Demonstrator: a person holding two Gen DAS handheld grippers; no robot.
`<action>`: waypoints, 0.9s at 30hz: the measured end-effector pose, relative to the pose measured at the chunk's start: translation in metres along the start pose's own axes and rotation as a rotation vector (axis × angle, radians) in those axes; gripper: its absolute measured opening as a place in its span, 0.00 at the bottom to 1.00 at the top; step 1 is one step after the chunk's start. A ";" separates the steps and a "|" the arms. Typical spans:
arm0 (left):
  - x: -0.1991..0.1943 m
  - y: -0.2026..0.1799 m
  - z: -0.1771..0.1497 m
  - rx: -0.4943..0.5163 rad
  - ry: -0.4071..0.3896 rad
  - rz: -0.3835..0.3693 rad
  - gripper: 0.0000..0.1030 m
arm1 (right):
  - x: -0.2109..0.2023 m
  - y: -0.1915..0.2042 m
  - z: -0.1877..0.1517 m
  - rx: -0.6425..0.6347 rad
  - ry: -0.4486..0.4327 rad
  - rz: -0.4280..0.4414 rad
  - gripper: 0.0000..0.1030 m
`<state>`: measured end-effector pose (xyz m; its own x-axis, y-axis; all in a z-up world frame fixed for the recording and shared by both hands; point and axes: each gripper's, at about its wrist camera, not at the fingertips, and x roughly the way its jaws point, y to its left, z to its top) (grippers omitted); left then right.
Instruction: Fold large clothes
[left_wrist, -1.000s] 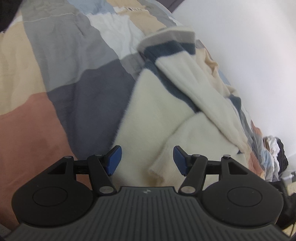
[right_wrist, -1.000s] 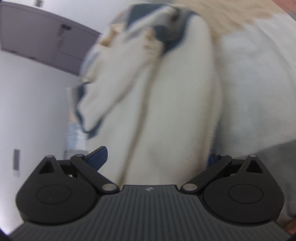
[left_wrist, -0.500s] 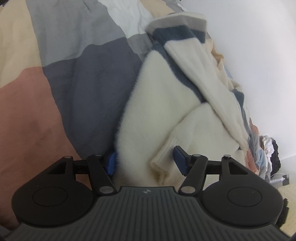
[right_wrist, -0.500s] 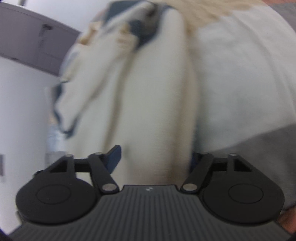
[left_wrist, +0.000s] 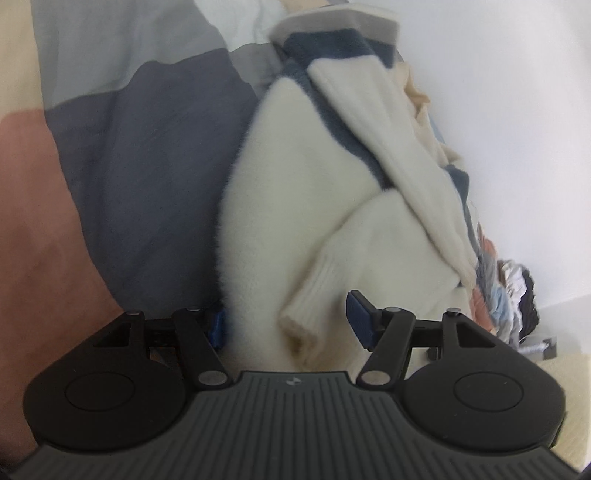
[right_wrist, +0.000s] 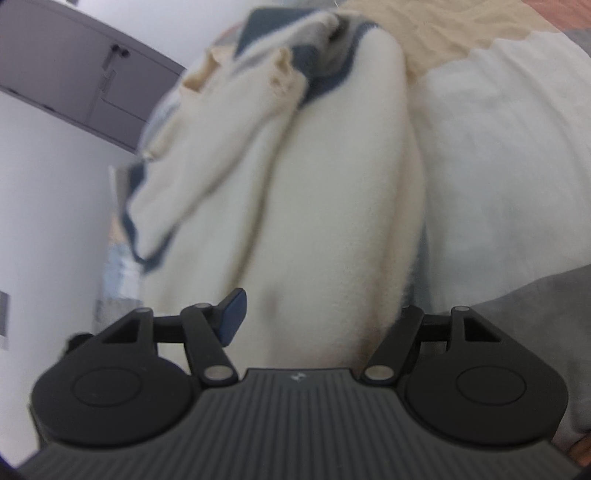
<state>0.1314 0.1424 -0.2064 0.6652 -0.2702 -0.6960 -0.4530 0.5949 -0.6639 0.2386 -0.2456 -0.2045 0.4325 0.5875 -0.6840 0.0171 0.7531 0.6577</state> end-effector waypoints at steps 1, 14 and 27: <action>0.001 0.000 0.001 -0.005 -0.003 -0.005 0.66 | 0.002 0.000 0.000 -0.005 0.003 -0.006 0.66; -0.012 0.002 0.002 -0.033 -0.064 -0.097 0.22 | -0.017 -0.001 0.003 -0.010 -0.055 0.099 0.23; -0.113 -0.038 -0.013 0.077 -0.241 -0.288 0.19 | -0.114 0.013 -0.012 -0.052 -0.263 0.484 0.20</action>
<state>0.0653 0.1400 -0.1057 0.8834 -0.2546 -0.3934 -0.1871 0.5780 -0.7943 0.1785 -0.2996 -0.1221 0.5907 0.7815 -0.2009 -0.2813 0.4328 0.8565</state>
